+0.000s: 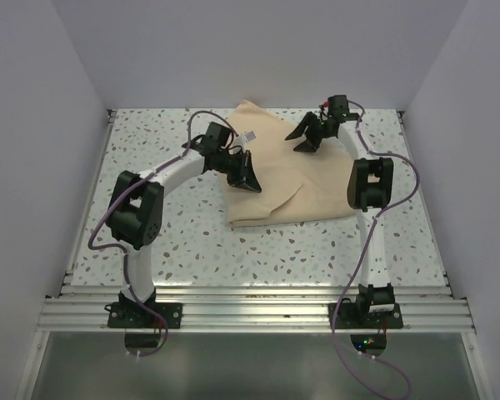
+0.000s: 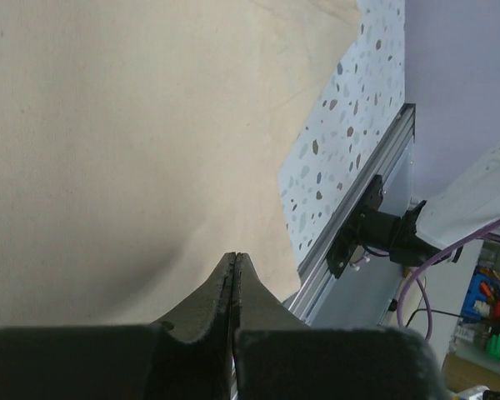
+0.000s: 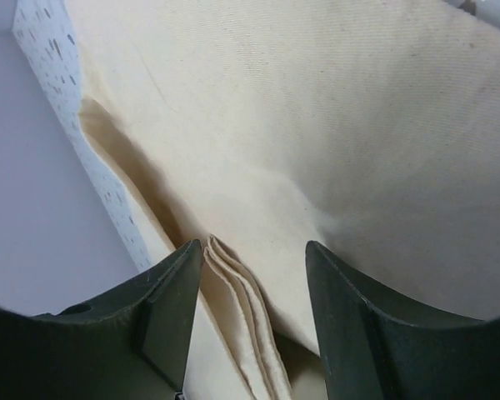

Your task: Prepare the surgical pack

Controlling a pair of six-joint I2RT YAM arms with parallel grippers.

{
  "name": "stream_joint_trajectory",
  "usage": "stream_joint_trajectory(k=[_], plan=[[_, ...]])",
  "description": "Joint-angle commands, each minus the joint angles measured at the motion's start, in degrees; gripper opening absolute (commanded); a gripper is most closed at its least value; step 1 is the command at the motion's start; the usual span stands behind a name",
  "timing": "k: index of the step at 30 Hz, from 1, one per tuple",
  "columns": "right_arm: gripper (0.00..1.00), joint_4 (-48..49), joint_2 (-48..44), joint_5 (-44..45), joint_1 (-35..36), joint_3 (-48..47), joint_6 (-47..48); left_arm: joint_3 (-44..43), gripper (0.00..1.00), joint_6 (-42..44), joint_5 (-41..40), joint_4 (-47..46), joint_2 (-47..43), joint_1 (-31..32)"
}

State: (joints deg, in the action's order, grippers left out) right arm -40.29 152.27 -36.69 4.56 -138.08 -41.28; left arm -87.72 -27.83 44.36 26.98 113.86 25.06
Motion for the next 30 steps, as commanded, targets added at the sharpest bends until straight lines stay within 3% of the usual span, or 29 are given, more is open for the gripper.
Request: stream_joint_trajectory(k=[1, 7, 11, 13, 16, 21, 25, 30], plan=[[0.56, 2.15, -8.29, -3.83, 0.36, -0.43, -2.49, 3.16, 0.0, 1.99, 1.7, -4.04, 0.57, 0.87], [0.54, 3.11, -15.23, -6.99, 0.45, 7.62, -1.88, 9.93, 0.0, -1.69, 3.89, -11.33, 0.66, 3.06], [0.53, 0.86, -20.25, -7.88, 0.45, 13.62, 1.54, 9.86, 0.0, -1.52, 3.19, -11.69, 1.27, 3.51], [0.54, -2.76, -22.62, -3.85, 0.19, 15.2, 6.98, 8.28, 0.0, 0.49, 1.53, -8.45, 1.01, 3.51], [0.54, -9.09, -26.13, 4.57, -0.94, 18.01, 12.7, 5.29, 0.14, 2.17, -0.76, -5.28, -1.01, 3.51], [0.54, -5.6, -34.21, 13.82, -6.47, 28.64, 13.33, -1.92, 0.26, 4.63, -3.05, -0.09, -2.15, 3.51], [0.63, -3.21, -38.88, 25.07, -10.26, 34.89, 11.49, -3.95, 0.31, 6.56, -5.33, -0.87, -2.07, 3.51], [0.59, -1.11, -39.85, 23.95, -9.83, 40.06, 10.78, -2.9, 0.27, 7.35, -9.97, -3.16, -2.59, 3.42]])
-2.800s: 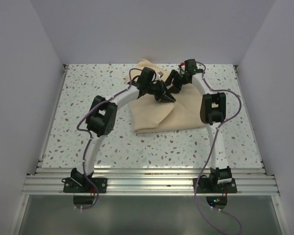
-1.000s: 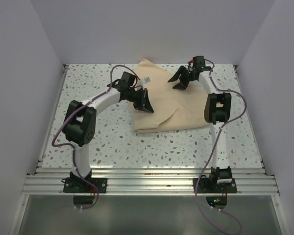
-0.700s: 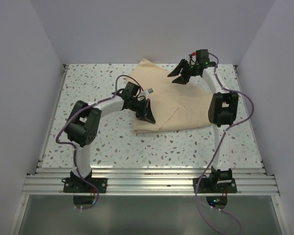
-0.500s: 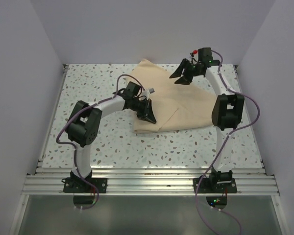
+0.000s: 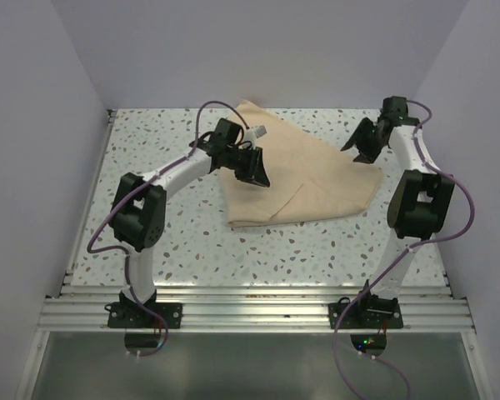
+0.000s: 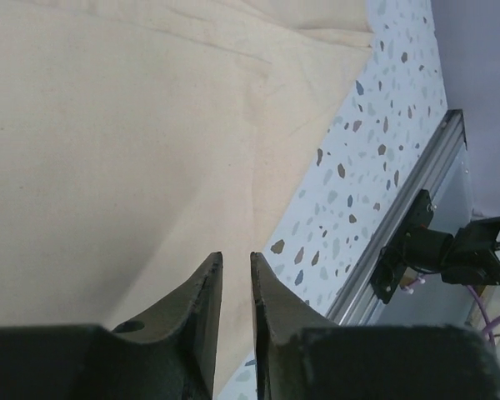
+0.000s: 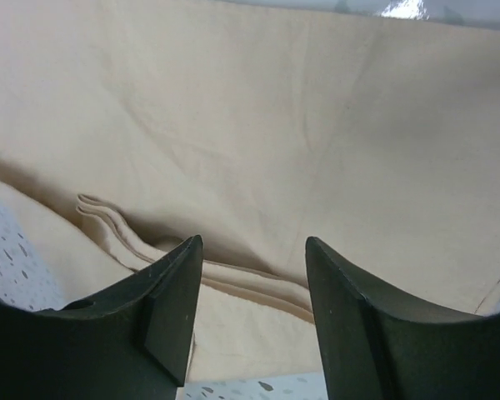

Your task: Prepare the surgical pack

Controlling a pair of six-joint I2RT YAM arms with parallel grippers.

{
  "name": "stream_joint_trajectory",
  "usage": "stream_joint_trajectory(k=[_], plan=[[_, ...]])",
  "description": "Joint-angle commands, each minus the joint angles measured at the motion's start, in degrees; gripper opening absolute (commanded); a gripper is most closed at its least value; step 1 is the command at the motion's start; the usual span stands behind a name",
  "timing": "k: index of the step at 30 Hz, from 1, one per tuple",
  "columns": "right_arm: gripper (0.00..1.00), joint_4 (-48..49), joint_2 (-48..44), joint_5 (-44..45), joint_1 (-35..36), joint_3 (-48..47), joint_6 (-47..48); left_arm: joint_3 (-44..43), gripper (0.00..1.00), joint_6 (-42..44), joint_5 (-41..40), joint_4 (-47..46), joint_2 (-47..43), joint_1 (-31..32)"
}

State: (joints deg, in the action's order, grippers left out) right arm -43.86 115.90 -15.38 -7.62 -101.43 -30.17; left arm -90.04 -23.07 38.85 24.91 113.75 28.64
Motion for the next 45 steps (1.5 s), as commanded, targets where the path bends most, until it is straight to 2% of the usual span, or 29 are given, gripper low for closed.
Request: stream_joint_trajectory(k=[1, 4, 7, 9, 12, 13, 15, 17, 21, 26, 30, 33, 39, 45], plan=[[0.56, 2.55, -3.4, 2.11, 2.43, 4.21, 0.28, -0.49, 0.22, 2.85, -6.14, -0.91, -2.83, -0.25], [0.46, 2.46, -2.43, -0.52, 2.52, 6.5, 2.3, 0.65, 0.17, 2.51, -13.87, 0.32, -6.43, -2.36], [0.41, 2.46, -2.17, 0.08, 2.78, 7.73, 3.36, 3.8, 0.12, 0.31, -21.69, 0.49, -12.31, -7.27], [0.4, 2.37, -2.25, 1.13, 2.78, 7.48, 3.54, 4.96, 0.13, -1.18, -26.43, 1.37, -16.0, -11.93], [0.4, 2.46, -3.21, 6.74, 2.52, 6.77, 3.46, 5.84, 0.16, -0.32, -25.41, 1.11, -18.03, -16.16], [0.5, 3.76, -3.74, 10.85, 2.35, 7.2, 2.85, 5.84, 0.2, 0.21, -25.14, 0.85, -18.3, -16.42], [0.61, 5.61, -5.15, 15.18, 2.17, 9.65, 1.27, 6.54, 0.23, 1.01, -23.57, -0.03, -18.83, -16.43], [0.66, 9.74, -6.82, 19.31, 1.91, 13.34, 0.12, 8.56, 0.25, 0.75, -22.42, -1.87, -19.44, -16.43], [0.69, 13.7, -6.92, 24.15, 0.5, 16.17, -0.77, 10.67, 0.28, 2.41, -19.53, -3.99, -19.54, -16.43], [0.75, 14.59, -1.56, 29.61, -1.6, 14.07, -0.75, 12.34, 0.29, 2.94, -14.26, -6.44, -19.54, -16.34], [0.77, 14.41, 1.08, 29.89, -3.19, 12.48, -2.43, 11.21, 0.31, 3.29, -12.83, -6.8, -18.92, -14.24], [0.77, 13.71, 2.93, 29.53, -4.33, 10.2, -1.73, 6.83, 0.31, 4.35, -13.36, -4.26, -15.68, -8.63], [0.77, 14.59, 5.56, 25.41, -6.09, 8.97, 0.9, -1.69, 0.32, 2.51, -13.71, -3.73, -6.72, -2.03], [0.7, 14.67, 7.77, 20.92, -6.44, 8.44, 2.49, -9.97, 0.32, 0.4, -15.03, -1.62, 2.68, 1.06]])
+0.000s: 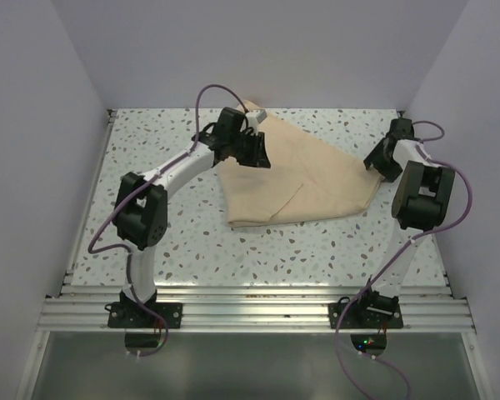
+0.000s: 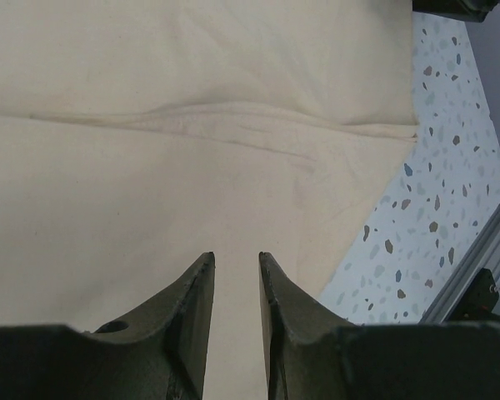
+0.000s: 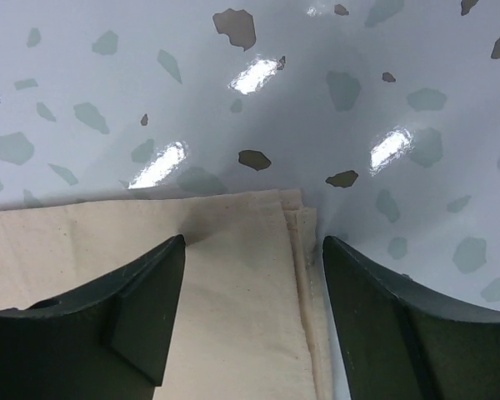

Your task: Prepare the surgical pack

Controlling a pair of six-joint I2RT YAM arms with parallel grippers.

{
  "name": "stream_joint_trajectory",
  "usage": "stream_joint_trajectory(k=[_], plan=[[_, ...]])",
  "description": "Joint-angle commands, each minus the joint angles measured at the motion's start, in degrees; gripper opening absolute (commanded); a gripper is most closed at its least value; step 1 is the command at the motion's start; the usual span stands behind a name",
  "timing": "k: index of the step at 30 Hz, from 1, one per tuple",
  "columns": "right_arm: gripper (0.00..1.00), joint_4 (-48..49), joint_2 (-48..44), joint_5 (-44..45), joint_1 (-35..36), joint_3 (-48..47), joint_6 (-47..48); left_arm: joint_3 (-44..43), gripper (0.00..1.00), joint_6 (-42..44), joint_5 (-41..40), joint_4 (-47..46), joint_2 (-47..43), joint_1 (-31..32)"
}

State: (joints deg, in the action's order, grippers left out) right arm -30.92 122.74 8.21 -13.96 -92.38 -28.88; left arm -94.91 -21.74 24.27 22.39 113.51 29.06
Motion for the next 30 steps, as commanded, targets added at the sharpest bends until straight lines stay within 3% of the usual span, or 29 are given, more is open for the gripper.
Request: stream_joint_trajectory(k=[1, 7, 11, 16, 23, 30], plan=[[0.7, 2.08, 1.19, -3.19, -0.02, -0.61, 1.29, -6.15, 0.31, -0.94, -0.54, 1.42, 3.72, 1.0], [0.6, 1.65, 4.17, -6.89, -0.02, -2.81, 1.2, -8.89, 0.31, -1.2, -0.02, 1.95, 6.19, 2.4], [0.48, 1.65, 3.74, -7.24, -0.19, -2.9, 1.02, -10.55, 0.3, -0.41, 0.42, 3.09, 6.98, 2.93], [0.26, 0.77, 2.77, -8.03, -0.37, -4.03, 0.67, -11.87, 0.32, -0.59, 1.04, 2.57, 8.39, 4.07], [0.11, 3.14, -2.67, -10.66, -0.37, -0.44, -2.84, -15.21, 0.33, -2.7, 3.06, 0.37, 13.31, 6.88], [0.04, 5.87, -9.09, -15.5, -0.19, 4.31, -6.62, -17.15, 0.31, -6.03, 5.26, -2.44, 18.75, 8.12]])
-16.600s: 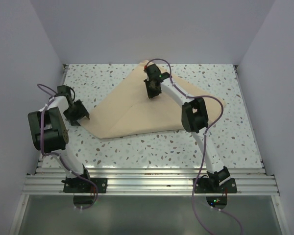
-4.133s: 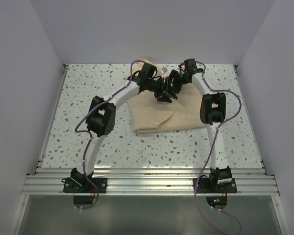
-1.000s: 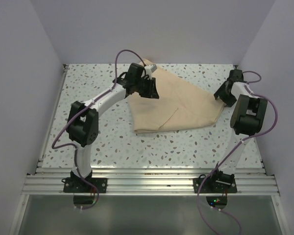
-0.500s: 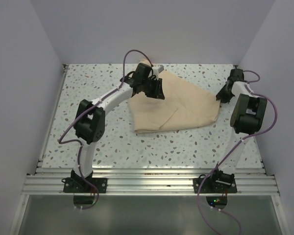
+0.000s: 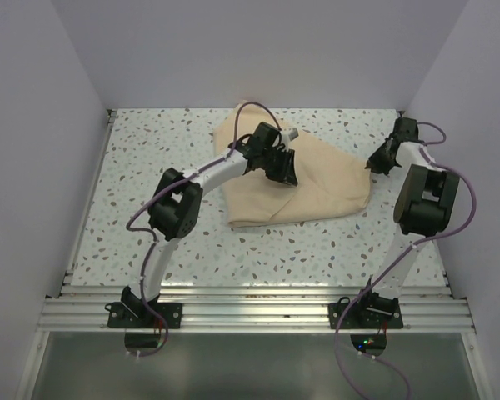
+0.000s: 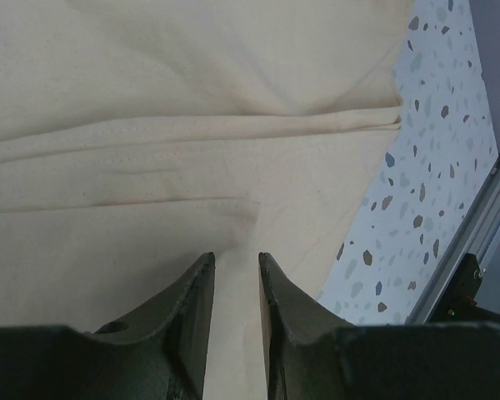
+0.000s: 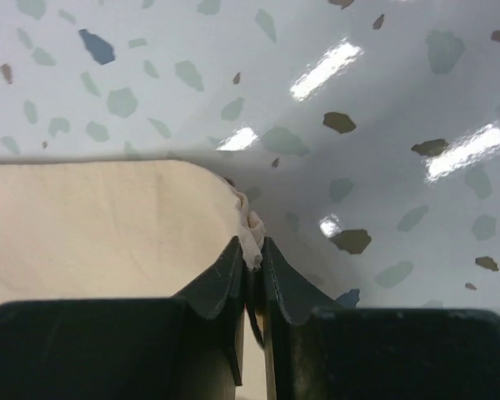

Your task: Prepare the surgical pack

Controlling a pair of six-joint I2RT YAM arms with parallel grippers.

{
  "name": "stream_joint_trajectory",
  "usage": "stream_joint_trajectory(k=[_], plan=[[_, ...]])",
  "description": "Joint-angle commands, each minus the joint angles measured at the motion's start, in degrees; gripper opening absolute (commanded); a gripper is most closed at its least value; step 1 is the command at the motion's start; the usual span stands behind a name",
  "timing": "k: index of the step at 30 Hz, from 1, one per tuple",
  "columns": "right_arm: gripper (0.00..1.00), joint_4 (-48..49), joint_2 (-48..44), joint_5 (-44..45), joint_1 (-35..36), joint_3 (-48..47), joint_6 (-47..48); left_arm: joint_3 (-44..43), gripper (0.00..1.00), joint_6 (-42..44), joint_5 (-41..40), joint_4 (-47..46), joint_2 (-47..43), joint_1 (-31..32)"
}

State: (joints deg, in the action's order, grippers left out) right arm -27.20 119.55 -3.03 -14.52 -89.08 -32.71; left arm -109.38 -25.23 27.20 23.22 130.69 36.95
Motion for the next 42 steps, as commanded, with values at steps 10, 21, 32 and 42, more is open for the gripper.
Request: stream_joint_trajectory(k=[10, 21, 32, 42], plan=[[0.0, -2.06, -12.58, -9.01, 5.2, -5.82, -2.54, -5.05, 0.29, -3.51, 0.05, -0.81, 4.92, 0.41], [0.0, -8.65, -11.44, -12.35, 21.01, -19.27, -1.92, -5.84, 0.29, -4.38, -0.31, -0.37, 5.8, 0.58], [0.0, -9.8, -14.07, -15.17, 29.37, -22.02, -4.64, -6.72, 0.29, -4.74, -0.22, -0.2, 7.03, 0.58], [0.0, -11.65, -18.74, -11.83, 28.94, -17.45, -1.22, -1.19, 0.29, -4.04, -1.36, -1.69, 0.71, -0.12]])
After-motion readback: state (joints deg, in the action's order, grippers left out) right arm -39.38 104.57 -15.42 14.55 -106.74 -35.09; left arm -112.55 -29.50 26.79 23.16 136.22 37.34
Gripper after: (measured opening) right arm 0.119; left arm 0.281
